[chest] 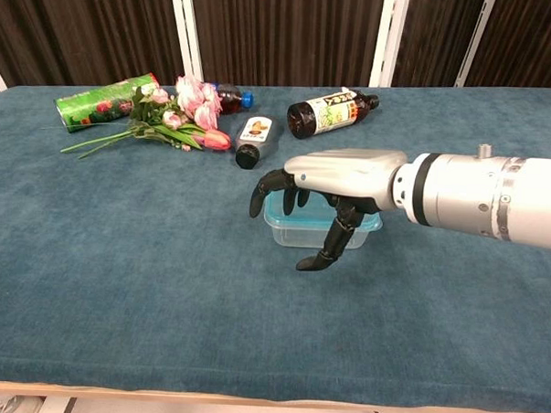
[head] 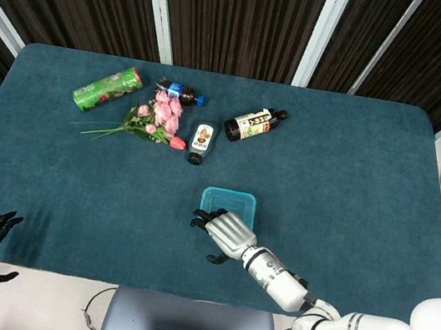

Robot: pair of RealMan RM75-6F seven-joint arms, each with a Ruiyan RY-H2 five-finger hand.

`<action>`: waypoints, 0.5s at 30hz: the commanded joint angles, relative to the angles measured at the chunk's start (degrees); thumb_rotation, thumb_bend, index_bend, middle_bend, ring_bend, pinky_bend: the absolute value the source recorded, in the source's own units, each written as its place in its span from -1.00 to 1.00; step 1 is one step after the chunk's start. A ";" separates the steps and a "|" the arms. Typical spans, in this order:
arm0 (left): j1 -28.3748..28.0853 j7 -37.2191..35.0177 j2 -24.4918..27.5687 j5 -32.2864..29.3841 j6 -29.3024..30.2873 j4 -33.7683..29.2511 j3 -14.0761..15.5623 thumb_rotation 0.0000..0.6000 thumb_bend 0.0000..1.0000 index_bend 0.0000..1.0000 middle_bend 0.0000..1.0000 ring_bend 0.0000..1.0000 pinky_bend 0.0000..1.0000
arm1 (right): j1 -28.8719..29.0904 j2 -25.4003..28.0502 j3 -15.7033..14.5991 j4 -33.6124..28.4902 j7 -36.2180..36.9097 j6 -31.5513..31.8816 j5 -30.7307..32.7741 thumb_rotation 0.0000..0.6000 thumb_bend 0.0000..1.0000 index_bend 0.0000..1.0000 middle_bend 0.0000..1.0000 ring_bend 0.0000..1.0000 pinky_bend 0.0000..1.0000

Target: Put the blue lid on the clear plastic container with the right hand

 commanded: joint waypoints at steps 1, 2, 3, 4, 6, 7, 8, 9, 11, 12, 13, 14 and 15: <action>0.00 -0.02 0.00 0.01 0.00 0.01 0.01 1.00 -0.02 -0.77 -0.94 -1.00 -0.29 | -0.02 -0.05 0.03 0.09 0.11 -0.05 -0.09 1.00 -0.22 -0.25 -0.51 -0.35 -0.27; 0.00 -0.02 0.00 0.01 -0.01 0.01 0.01 1.00 -0.02 -0.77 -0.94 -1.00 -0.29 | -0.02 -0.07 0.04 0.14 0.17 -0.09 -0.14 1.00 -0.22 -0.25 -0.51 -0.35 -0.27; -0.03 -0.04 0.05 0.02 -0.01 -0.01 -0.01 1.00 -0.02 -0.77 -0.94 -1.00 -0.29 | -0.01 -0.12 0.04 0.20 0.23 -0.14 -0.16 1.00 -0.22 -0.25 -0.51 -0.35 -0.27; -0.03 -0.04 0.03 0.02 -0.09 0.01 0.03 1.00 -0.02 -0.77 -0.94 -1.00 -0.29 | 0.00 -0.25 0.05 0.38 0.38 -0.27 -0.21 1.00 -0.22 -0.25 -0.51 -0.35 -0.27; 0.00 -0.08 -0.01 0.06 -0.03 0.11 0.06 1.00 -0.02 -0.77 -0.94 -1.00 -0.29 | 0.05 -0.65 0.09 0.98 0.80 -0.62 -0.40 1.00 -0.22 -0.25 -0.51 -0.35 -0.27; 0.03 -0.13 -0.04 0.06 -0.01 0.15 0.07 1.00 -0.02 -0.77 -0.94 -1.00 -0.29 | 0.10 -1.01 0.16 1.39 1.33 -0.97 -0.57 1.00 -0.22 -0.25 -0.51 -0.35 -0.27; 0.03 -0.14 -0.05 0.07 -0.01 0.18 0.08 1.00 -0.02 -0.77 -0.94 -1.00 -0.29 | 0.15 -1.31 0.25 1.82 1.75 -1.15 -0.81 1.00 -0.22 -0.25 -0.51 -0.35 -0.27; 0.03 -0.16 -0.06 0.08 -0.02 0.20 0.08 1.00 -0.02 -0.77 -0.94 -1.00 -0.29 | 0.17 -1.56 0.29 2.26 2.15 -1.31 -1.16 1.00 -0.22 -0.25 -0.51 -0.35 -0.27; 0.02 -0.21 -0.03 0.08 -0.01 0.18 0.06 1.00 -0.02 -0.77 -0.93 -1.00 -0.29 | 0.12 -1.82 0.24 2.76 2.70 -1.52 -1.70 1.00 -0.22 -0.25 -0.51 -0.35 -0.27; 0.05 -0.21 -0.06 0.07 0.02 0.23 0.06 1.00 -0.02 -0.77 -0.93 -1.00 -0.29 | 0.09 -1.89 0.21 2.93 2.90 -1.62 -1.86 1.00 -0.22 -0.25 -0.51 -0.35 -0.27; 0.07 -0.25 -0.07 0.08 0.06 0.26 0.06 1.00 -0.02 -0.77 -0.93 -1.00 -0.29 | 0.05 -1.96 0.16 3.09 3.05 -1.70 -1.99 1.00 -0.22 -0.25 -0.51 -0.35 -0.27; 0.08 -0.29 -0.08 0.09 0.07 0.29 0.07 1.00 -0.02 -0.77 -0.93 -1.00 -0.29 | 0.01 -2.02 0.13 3.26 3.20 -1.77 -2.10 1.00 -0.22 -0.25 -0.51 -0.35 -0.27; 0.10 -0.34 -0.09 0.11 0.07 0.32 0.09 1.00 -0.02 -0.77 -0.93 -1.00 -0.29 | -0.05 -2.07 0.08 3.44 3.39 -1.89 -2.20 1.00 -0.22 -0.25 -0.51 -0.35 -0.27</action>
